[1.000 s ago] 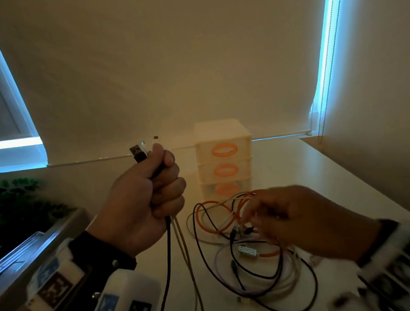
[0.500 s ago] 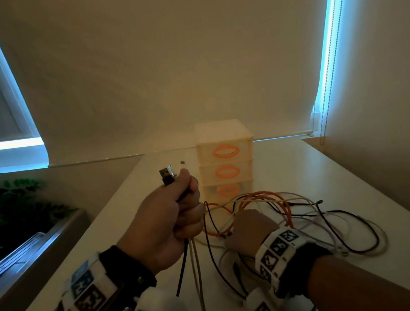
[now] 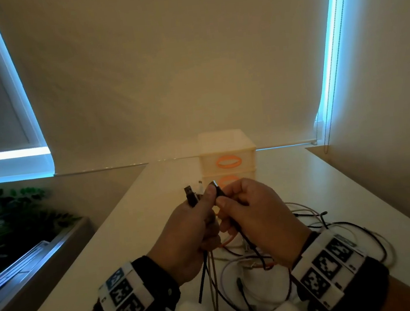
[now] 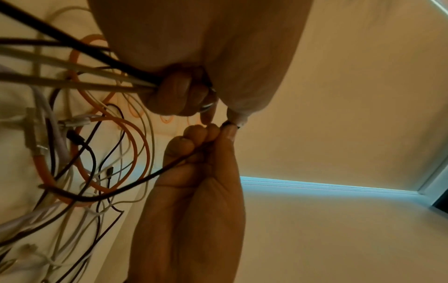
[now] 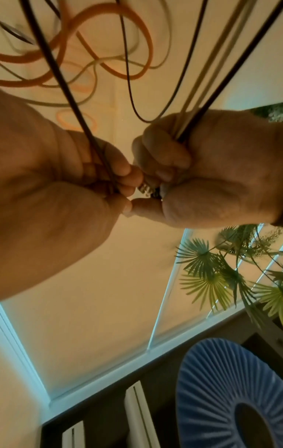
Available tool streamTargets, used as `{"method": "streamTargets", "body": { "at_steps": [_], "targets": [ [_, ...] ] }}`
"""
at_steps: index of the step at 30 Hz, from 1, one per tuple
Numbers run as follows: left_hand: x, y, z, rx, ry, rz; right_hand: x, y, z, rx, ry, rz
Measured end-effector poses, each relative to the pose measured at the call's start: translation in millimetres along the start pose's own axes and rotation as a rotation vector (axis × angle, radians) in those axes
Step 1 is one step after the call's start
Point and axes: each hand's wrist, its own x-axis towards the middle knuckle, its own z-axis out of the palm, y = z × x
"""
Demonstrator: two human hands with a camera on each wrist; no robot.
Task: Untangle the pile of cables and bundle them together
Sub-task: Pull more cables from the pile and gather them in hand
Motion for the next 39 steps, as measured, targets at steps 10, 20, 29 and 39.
{"method": "streamTargets", "body": {
  "at_steps": [10, 20, 29, 39],
  "targets": [
    [0, 22, 3, -0.096, 0.086, 0.156, -10, 6, -12, 0.026, -0.193, 0.035],
    [1, 29, -4, -0.225, 0.143, 0.056, -15, 16, -24, -0.253, -0.352, -0.079],
    [0, 29, -6, -0.231, 0.206, 0.061, -11, 14, -25, -0.218, -0.314, -0.148],
    [5, 28, -4, -0.301, 0.136, 0.074, -10, 19, -11, -0.18, -0.316, -0.189]
  ]
}}
